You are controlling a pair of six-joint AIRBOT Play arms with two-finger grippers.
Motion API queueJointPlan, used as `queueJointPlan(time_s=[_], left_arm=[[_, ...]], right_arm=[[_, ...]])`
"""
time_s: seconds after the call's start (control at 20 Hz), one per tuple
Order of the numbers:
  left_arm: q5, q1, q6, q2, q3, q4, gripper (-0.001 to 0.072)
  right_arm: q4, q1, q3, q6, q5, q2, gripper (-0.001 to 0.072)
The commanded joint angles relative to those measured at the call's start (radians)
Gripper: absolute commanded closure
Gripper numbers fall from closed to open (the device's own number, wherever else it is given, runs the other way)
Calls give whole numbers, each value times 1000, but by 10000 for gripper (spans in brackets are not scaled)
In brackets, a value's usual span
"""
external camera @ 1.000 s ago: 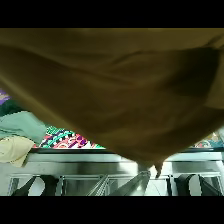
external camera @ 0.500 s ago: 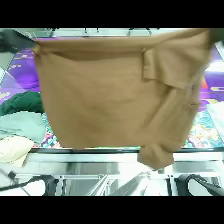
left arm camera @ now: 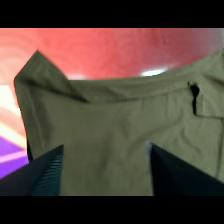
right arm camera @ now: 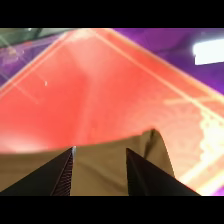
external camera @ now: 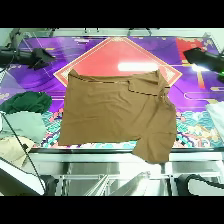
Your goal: Fold the shirts.
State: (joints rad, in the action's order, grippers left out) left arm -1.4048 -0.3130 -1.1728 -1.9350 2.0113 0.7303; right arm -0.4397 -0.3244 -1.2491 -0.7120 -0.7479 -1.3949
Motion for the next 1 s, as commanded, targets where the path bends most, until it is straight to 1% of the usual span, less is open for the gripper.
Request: queueJointPlan(time_s=[0.0, 0.05, 0.1, 0.15, 0.25, 0.3, 0.4, 0.5, 0.6, 0.7, 0.85, 0.95], left_arm=[[-196, -82, -42, 61, -152, 5, 230], [-214, -101, -32, 113, -269, 10, 229], [-217, -115, -2, 163, -388, 12, 229], [-201, -127, 19, 216, -510, 12, 230], [-137, -157, 67, 331, -776, 14, 229], [-117, -170, 72, 375, -882, 24, 228], [-111, -190, 63, 454, -1056, 94, 227], [-93, -190, 42, 518, -1170, 179, 227], [-77, -188, 22, 571, -1239, 256, 226], [-35, -188, 19, 614, -1284, 311, 226], [26, -188, -1, 652, -1340, 347, 226], [63, -188, -7, 650, -1364, 348, 226]], right_arm=[[-313, -175, 49, -223, -431, 57, 345], [-388, -219, 104, -238, -514, 73, 346], [-457, -269, 175, -238, -560, 91, 346], [-506, -318, 249, -236, -572, 106, 346], [-518, -392, 381, -187, -577, 113, 345], [-517, -408, 440, -167, -567, 110, 346], [-506, -397, 547, -134, -506, 101, 346], [-488, -352, 615, -128, -420, 91, 346], [-475, -288, 628, -132, -380, 60, 347], [-414, -216, 628, -134, -353, 17, 350], [-306, -124, 627, -121, -315, -35, 351], [-275, -84, 625, -121, -298, -45, 353]])
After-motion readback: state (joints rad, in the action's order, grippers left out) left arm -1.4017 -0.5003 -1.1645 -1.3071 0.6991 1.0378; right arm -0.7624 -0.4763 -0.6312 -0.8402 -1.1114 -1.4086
